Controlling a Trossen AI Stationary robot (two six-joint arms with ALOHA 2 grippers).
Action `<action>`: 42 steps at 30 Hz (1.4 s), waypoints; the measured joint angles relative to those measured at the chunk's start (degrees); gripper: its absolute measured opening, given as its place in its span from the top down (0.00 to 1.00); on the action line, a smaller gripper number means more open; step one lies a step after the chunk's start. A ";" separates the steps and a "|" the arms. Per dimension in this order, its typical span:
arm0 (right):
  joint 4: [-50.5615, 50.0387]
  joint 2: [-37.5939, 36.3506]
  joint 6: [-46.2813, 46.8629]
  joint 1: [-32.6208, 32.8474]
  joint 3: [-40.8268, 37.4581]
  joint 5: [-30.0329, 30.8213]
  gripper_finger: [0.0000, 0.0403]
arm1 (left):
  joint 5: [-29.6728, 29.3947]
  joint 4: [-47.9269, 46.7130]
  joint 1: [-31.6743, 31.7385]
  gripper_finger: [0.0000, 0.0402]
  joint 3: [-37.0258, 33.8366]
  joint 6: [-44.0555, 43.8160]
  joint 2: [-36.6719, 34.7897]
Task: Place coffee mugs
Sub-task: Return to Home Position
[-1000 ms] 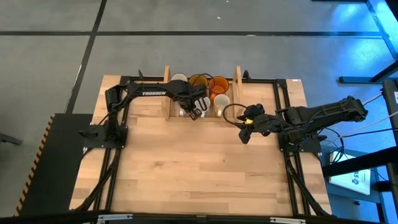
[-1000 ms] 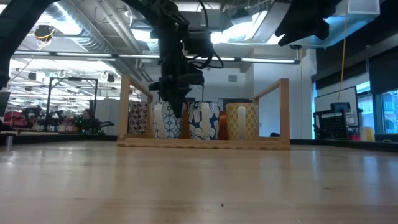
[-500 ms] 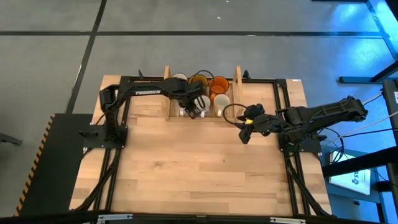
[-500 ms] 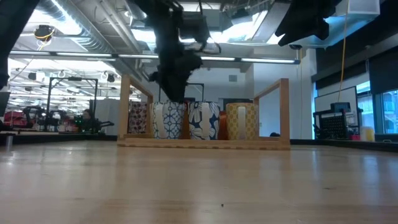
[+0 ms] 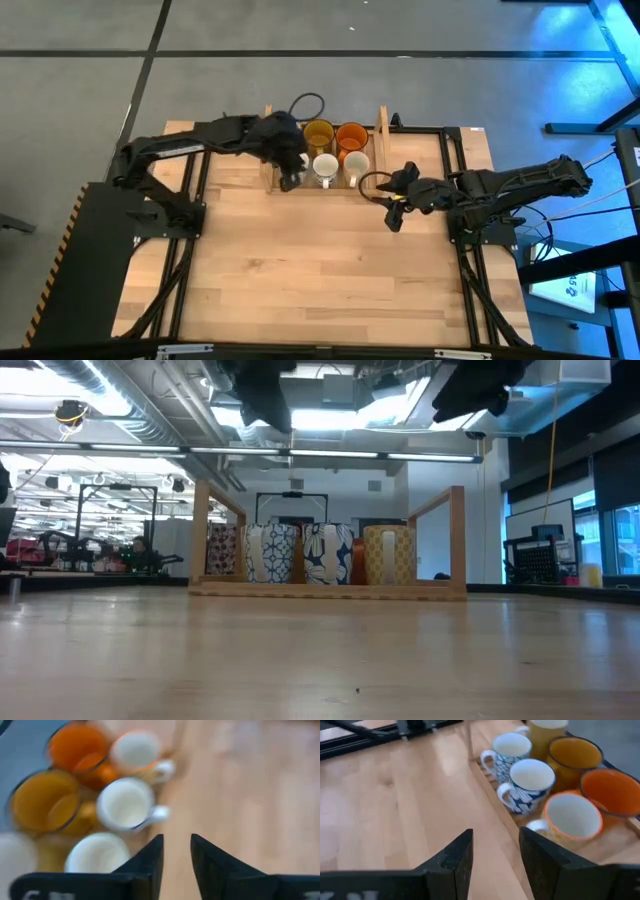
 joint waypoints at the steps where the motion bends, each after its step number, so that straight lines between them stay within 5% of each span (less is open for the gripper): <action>1: 0.56 -0.27 -1.44 -0.90 -0.02 -1.82 0.65 | 2.42 2.57 -0.12 0.79 -2.14 1.32 -1.95; 7: 7.82 -2.75 -9.03 -6.63 -0.04 -17.48 0.83 | 12.11 20.53 -0.67 0.98 -18.71 3.02 -16.15; 11: 15.76 -6.88 -12.10 -9.08 -3.96 -21.08 0.98 | 12.47 26.48 -0.62 0.97 -26.84 2.72 -24.52; 16: 27.96 -15.49 -11.49 -11.61 -14.29 -23.72 0.94 | 12.39 28.99 -0.56 0.98 -33.79 2.66 -33.16; 22: 41.08 -25.75 -10.02 -12.17 -25.85 -22.61 0.97 | 10.29 29.30 -0.54 1.00 -40.54 0.69 -41.28; 28: 41.15 -33.06 -2.87 -12.16 -33.20 -20.20 1.00 | 8.92 28.30 -0.54 0.99 -48.02 -5.08 -48.56; 42: 39.15 -33.36 -11.14 -12.12 -34.23 -18.65 0.98 | 12.72 37.12 -1.59 0.99 -57.34 0.35 -53.32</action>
